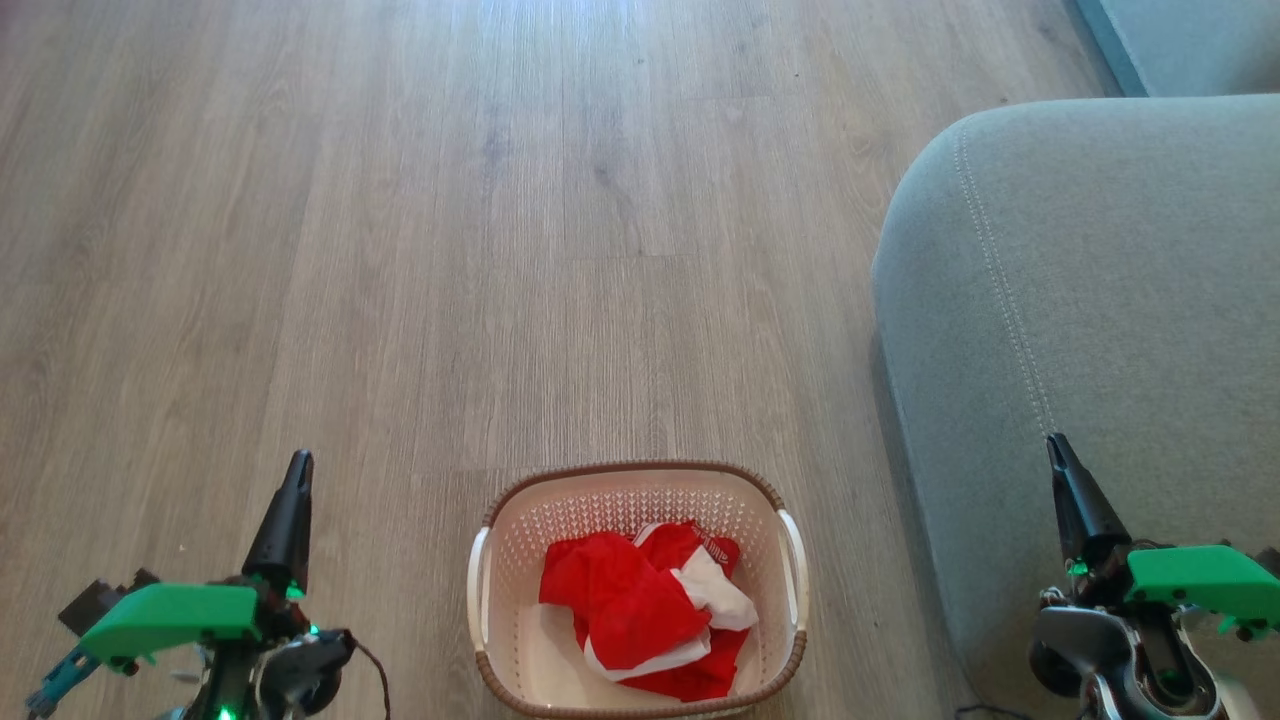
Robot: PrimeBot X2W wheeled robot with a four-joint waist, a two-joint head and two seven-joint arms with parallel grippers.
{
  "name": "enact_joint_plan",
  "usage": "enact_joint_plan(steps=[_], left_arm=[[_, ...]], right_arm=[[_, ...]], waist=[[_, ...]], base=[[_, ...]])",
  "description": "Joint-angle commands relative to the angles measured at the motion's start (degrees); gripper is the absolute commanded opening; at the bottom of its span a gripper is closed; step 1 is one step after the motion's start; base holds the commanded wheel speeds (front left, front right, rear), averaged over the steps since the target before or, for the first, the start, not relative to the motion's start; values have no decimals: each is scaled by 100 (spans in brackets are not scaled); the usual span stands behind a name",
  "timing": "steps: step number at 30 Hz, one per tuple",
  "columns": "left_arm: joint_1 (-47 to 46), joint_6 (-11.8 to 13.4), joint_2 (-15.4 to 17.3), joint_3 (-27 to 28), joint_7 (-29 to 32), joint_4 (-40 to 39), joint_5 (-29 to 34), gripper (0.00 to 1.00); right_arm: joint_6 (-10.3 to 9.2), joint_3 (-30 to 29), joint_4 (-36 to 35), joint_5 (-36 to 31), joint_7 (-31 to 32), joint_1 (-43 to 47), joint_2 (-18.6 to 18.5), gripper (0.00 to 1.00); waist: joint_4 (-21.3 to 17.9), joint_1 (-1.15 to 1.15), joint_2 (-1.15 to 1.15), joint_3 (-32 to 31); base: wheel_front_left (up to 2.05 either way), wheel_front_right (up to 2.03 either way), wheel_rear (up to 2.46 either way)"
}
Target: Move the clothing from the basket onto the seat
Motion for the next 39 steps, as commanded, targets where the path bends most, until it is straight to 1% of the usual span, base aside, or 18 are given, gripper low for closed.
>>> enact_joint_plan(steps=[1,10,11,12,16,32,39], left_arm=[[-268,-53,50,178,41,-187,33,0],[-268,-53,50,178,41,-187,33,0],[-268,-53,50,178,41,-187,33,100],[2,8,-3,0,-6,16,0,100],[208,11,-39,-15,-14,355,1,100],[171,3,-29,135,-266,179,221,100],[115,-1,-23,291,-400,16,635,100]], right_arm=[[1,98,-220,36,33,-306,-72,0],[1,98,-220,36,33,-306,-72,0],[1,98,-220,36,33,-306,-72,100],[1,4,18,-2,-3,1,2,100],[1,43,374,-4,-6,197,13,100],[1,52,238,-380,-260,62,3,100],[1,-10,99,-964,-395,-48,-3,100]], waist=[[0,0,0,0],[0,0,0,0],[0,0,0,0],[0,0,0,0],[0,0,0,3],[-13,0,0,-13],[-15,0,0,-16]], base=[[0,0,0],[0,0,0],[0,0,0],[0,0,0],[0,0,0],[0,0,0],[0,0,0]])
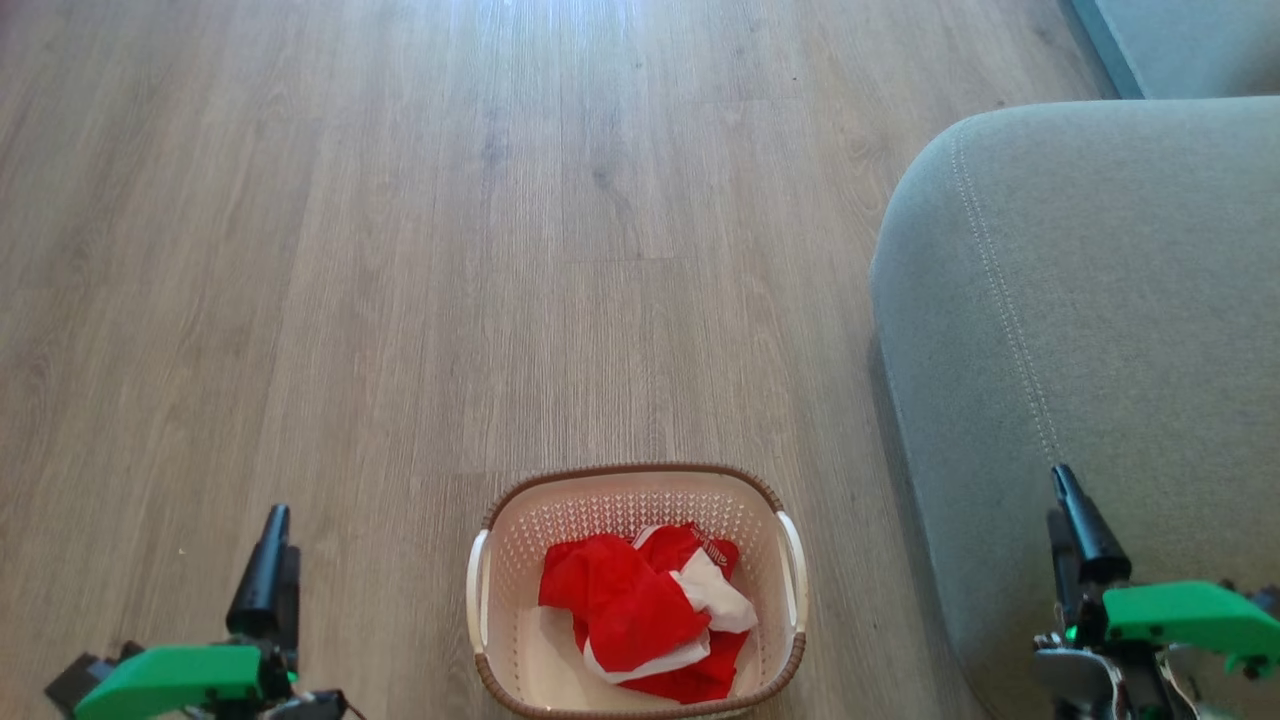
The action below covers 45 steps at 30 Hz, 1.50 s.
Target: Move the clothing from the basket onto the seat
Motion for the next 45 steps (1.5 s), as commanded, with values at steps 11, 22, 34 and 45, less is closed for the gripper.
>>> enact_joint_plan(steps=[11,22,34,45], left_arm=[[-449,-17,41,330,-224,-504,664,100],[-594,-11,49,567,-409,-821,1420,100],[-603,373,58,354,-610,-1568,2504,100],[-590,733,66,-155,-811,-2193,3899,100]], right_arm=[[0,-9,-524,-1009,-224,-448,-26,100],[0,220,-1011,-2287,-410,-587,-34,100],[0,366,-1355,-3458,-612,-722,-42,100],[0,635,-1468,-4613,-815,-806,-50,100]], waist=[[15,0,0,12],[59,0,0,34],[88,0,0,47],[67,0,0,72]], base=[[0,0,0],[0,0,0],[0,0,0],[0,0,0]])
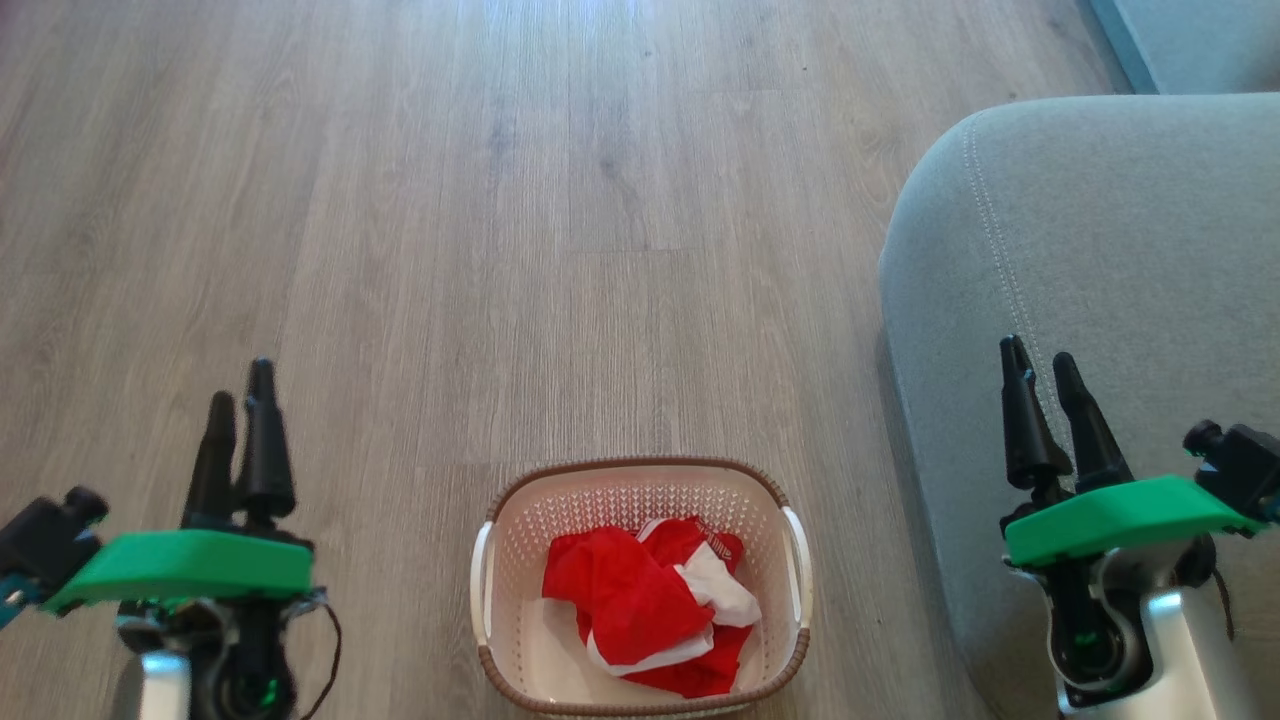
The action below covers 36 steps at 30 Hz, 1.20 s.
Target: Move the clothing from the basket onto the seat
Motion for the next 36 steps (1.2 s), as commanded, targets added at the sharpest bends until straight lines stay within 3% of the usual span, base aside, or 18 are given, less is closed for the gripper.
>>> enact_joint_plan(steps=[1,15,21,28,36], left_arm=[[-277,24,61,41,-59,-285,193,100],[-215,428,85,-622,-294,-347,1884,100],[-177,725,327,-1095,-394,-122,2568,100],[-211,1233,514,-1559,-512,31,2981,100],[-193,1438,574,-1763,-646,124,3335,100]], right_arm=[[0,90,-242,-178,-78,-325,-48,100],[0,211,-143,-1136,-314,-365,-57,100],[0,307,39,-1430,-415,-381,-61,100],[0,290,348,-1787,-533,-412,-66,100],[0,292,692,-2045,-669,-507,-71,100]], waist=[[1,0,0,3],[-16,0,0,37],[-35,0,0,44],[-45,0,0,56],[-70,0,0,46]], base=[[0,0,0],[0,0,0],[0,0,0],[0,0,0],[0,0,0]])
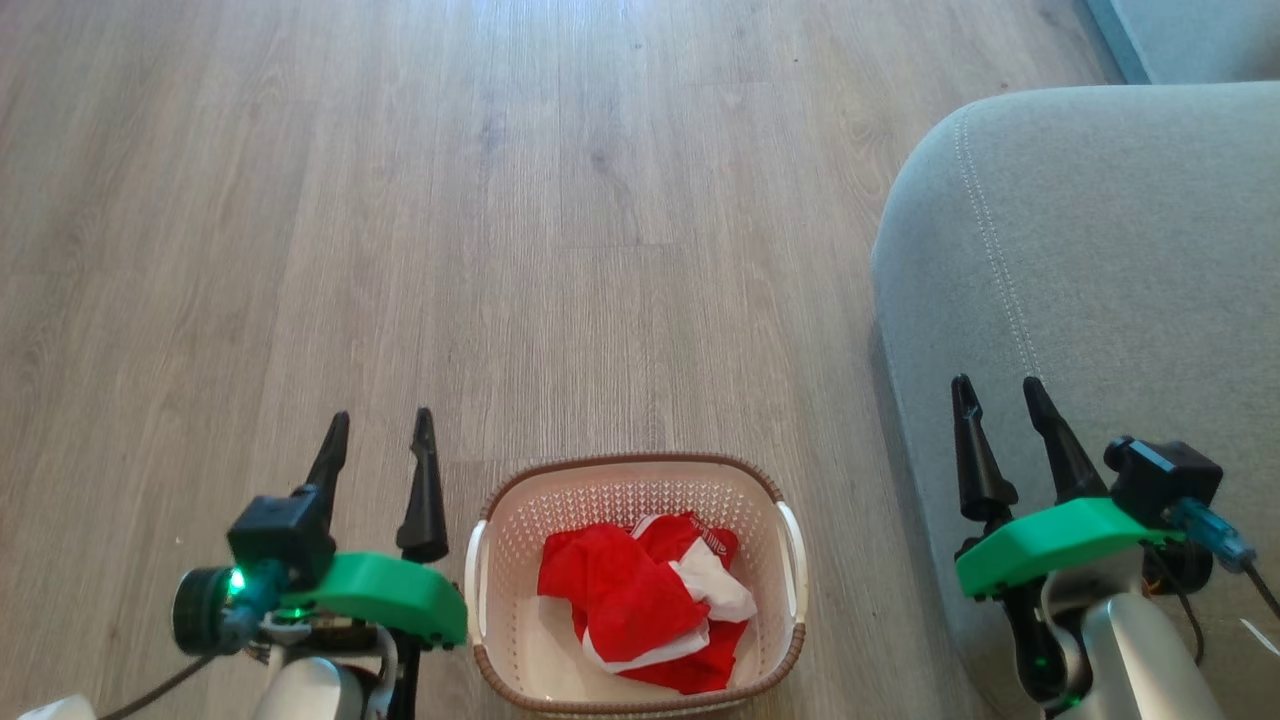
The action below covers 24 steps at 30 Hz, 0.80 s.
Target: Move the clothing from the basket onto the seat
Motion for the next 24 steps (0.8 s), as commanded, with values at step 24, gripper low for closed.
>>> enact_joint_plan(steps=[24], left_arm=[[-175,199,-31,119,-453,-482,1719,100]], right_arm=[[0,320,-94,-1328,-461,-641,-80,100]], waist=[[-29,0,0,-87]], base=[[0,0,0]])
